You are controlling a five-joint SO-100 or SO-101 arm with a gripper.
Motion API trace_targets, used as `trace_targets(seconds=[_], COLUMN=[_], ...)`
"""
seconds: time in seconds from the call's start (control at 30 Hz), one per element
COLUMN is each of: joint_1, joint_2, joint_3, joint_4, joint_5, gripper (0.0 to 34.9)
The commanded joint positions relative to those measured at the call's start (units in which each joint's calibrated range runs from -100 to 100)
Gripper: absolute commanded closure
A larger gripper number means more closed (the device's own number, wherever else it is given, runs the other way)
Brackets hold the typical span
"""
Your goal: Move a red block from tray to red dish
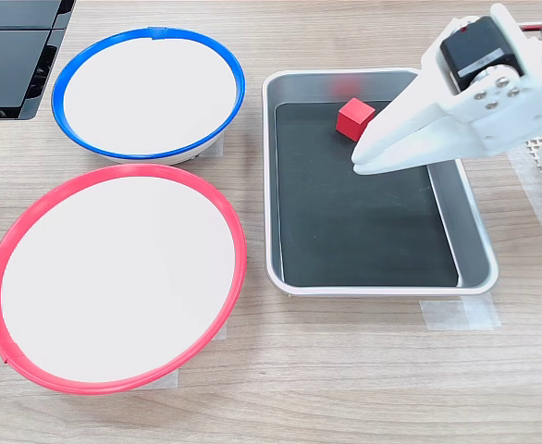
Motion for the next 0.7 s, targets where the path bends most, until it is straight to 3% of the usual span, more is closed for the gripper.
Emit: trace_targets(seconds=[0.0, 0.13, 0.27, 0.53, 0.67], joint_1=[-0.03, 0.73, 7.13, 29.53, 34.80], joint_2=[-0.26, -0.26, 4.09, 40.17, 49.98], joint_3=[0.09, 0.09, -2.19, -30.41, -36.78], joint_4=[0.27, 0.44, -0.14, 5.31, 10.01], joint_5=[-0.10, -0.54, -5.62, -4.35, -3.81], gripper=[34.6, 34.6, 34.8, 34.7, 27.1])
